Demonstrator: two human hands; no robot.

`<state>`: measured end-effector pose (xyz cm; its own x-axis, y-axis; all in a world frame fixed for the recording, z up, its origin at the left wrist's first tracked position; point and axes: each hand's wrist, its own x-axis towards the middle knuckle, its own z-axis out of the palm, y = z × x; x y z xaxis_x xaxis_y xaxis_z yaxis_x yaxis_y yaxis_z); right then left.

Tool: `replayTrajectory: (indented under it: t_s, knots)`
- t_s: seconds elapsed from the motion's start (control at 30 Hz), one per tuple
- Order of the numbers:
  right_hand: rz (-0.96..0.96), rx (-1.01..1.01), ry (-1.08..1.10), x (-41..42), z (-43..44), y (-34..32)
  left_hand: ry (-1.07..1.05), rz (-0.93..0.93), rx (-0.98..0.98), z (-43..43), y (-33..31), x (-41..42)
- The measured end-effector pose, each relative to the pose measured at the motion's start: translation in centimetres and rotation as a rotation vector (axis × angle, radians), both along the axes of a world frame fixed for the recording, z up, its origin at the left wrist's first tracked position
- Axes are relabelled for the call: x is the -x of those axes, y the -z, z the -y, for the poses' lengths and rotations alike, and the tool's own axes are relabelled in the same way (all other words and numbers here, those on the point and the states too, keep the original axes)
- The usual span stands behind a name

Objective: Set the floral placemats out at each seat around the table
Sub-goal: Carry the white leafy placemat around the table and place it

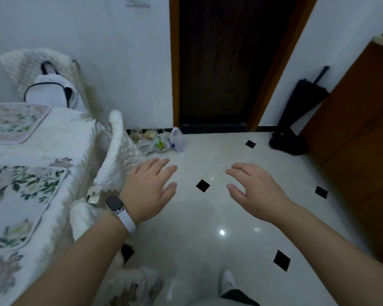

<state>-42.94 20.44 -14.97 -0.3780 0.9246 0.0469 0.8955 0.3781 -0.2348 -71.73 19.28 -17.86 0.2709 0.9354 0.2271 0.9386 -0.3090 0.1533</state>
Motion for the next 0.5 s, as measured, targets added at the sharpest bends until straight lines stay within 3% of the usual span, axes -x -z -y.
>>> replayTrajectory:
  t_s: [0.33,0.5]
  knots:
    - [-0.037,0.025,-0.341,9.8,-16.9,1.3,-0.388,-0.011,0.038,-5.8,0.9,7.0]
    - [-0.096,0.064,-0.524,14.7,-24.9,1.5,-0.509,-0.103,0.1,-8.6,0.8,8.4]
